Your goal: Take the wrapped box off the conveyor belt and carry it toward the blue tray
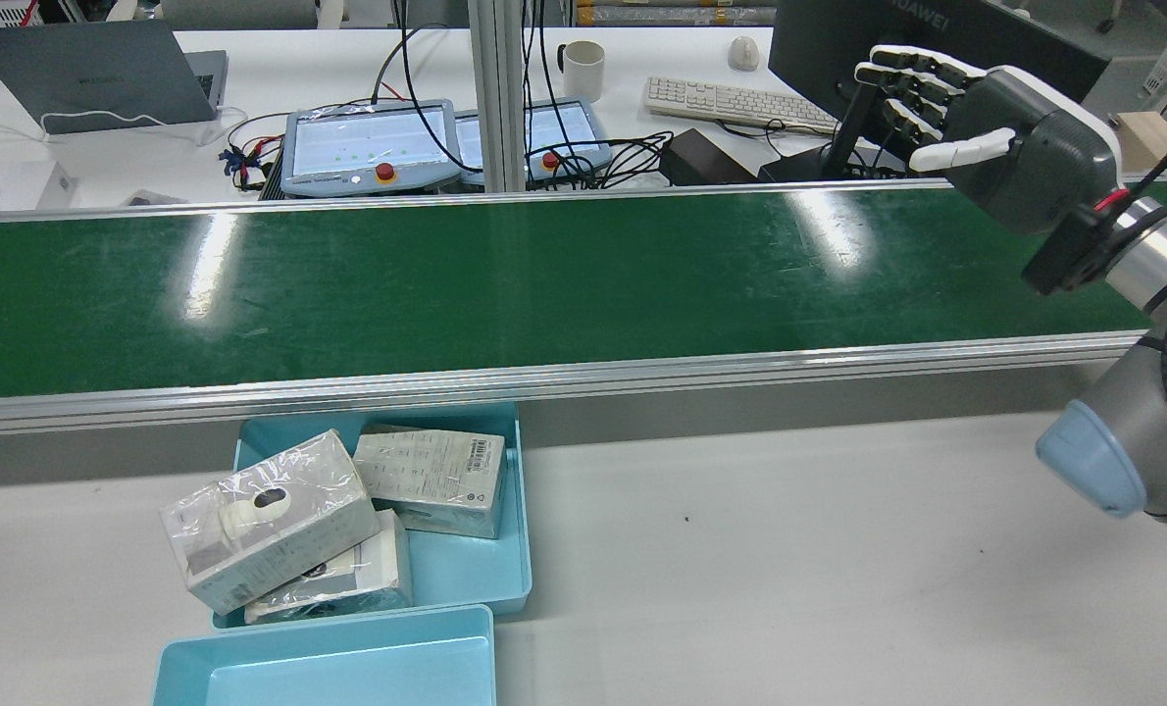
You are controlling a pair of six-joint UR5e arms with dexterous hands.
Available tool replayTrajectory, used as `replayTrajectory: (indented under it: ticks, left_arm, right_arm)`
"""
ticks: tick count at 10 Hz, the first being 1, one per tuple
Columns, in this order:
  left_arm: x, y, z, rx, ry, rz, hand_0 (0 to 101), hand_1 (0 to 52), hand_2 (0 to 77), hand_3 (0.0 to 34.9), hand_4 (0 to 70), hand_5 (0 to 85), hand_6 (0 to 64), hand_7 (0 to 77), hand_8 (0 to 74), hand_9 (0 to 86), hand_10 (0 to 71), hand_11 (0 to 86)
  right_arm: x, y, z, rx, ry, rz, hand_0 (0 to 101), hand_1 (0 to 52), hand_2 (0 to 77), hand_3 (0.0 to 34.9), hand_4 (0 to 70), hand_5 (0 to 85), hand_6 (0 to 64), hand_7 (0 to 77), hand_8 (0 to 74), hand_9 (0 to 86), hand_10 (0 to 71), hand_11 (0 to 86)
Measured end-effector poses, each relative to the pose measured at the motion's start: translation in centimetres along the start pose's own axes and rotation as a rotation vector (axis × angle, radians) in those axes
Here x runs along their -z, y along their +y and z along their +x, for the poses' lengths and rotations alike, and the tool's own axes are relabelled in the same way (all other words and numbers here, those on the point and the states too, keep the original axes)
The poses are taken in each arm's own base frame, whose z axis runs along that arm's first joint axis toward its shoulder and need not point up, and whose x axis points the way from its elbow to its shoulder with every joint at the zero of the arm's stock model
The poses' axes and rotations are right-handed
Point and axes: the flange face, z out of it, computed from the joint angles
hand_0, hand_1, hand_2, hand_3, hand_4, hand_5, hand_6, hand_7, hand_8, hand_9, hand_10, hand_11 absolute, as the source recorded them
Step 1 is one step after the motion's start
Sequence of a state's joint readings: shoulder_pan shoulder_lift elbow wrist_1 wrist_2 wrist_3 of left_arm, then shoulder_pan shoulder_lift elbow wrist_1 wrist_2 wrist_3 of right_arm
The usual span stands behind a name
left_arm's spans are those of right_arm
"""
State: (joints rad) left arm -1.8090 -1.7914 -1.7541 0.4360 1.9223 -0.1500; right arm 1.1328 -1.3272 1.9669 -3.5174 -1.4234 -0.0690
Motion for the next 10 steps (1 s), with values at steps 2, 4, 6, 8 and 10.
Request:
replayTrajectory:
  ticks: [2, 4, 6, 8, 10]
  left_arm:
    - [0.00, 0.00, 0.00, 0.000, 0.000, 0.000, 0, 0.0, 1.1, 0.0, 0.0, 1.1, 0.0, 0.5, 0.5, 0.0, 0.5, 0.0]
    - [0.00, 0.00, 0.00, 0.000, 0.000, 0.000, 0, 0.0, 0.5, 0.0, 0.0, 1.1, 0.0, 0.5, 0.5, 0.0, 0.5, 0.0]
    - [0.00, 0.00, 0.00, 0.000, 0.000, 0.000, 0, 0.0, 1.1, 0.0, 0.0, 1.1, 0.0, 0.5, 0.5, 0.0, 0.5, 0.0]
    - [0.00, 0.00, 0.00, 0.000, 0.000, 0.000, 0, 0.0, 1.1, 0.0, 0.0, 1.1, 0.0, 0.5, 0.5, 0.0, 0.5, 0.0]
    - [0.00, 0.00, 0.00, 0.000, 0.000, 0.000, 0, 0.0, 1.1, 0.0, 0.0, 1.1, 0.0, 0.5, 0.5, 0.0, 0.5, 0.0]
  right_arm:
    - [0.05, -0.02, -0.11, 0.001, -0.001, 0.000, 48, 12.5, 11.4, 5.3, 10.9, 21.3, 4.9, 18.0, 0.5, 4.9, 0.0, 1.6]
    - [0.08, 0.05, -0.16, 0.001, -0.001, 0.000, 48, 12.5, 10.4, 7.0, 9.8, 21.3, 2.2, 18.0, 0.5, 4.9, 0.0, 1.6]
    - [0.11, 0.15, -0.24, 0.001, -0.003, -0.002, 48, 12.5, 10.4, 7.3, 10.4, 21.3, 3.8, 18.0, 0.5, 4.9, 0.0, 1.6]
    - [0.14, 0.16, -0.28, 0.001, -0.003, -0.002, 48, 12.5, 10.4, 7.2, 9.8, 22.4, 3.8, 18.0, 0.5, 4.9, 0.0, 1.6]
    - [0.30, -0.02, -0.31, 0.002, -0.003, 0.001, 48, 12.5, 10.4, 7.2, 10.4, 22.4, 3.8, 18.0, 0.0, 4.9, 0.0, 1.6]
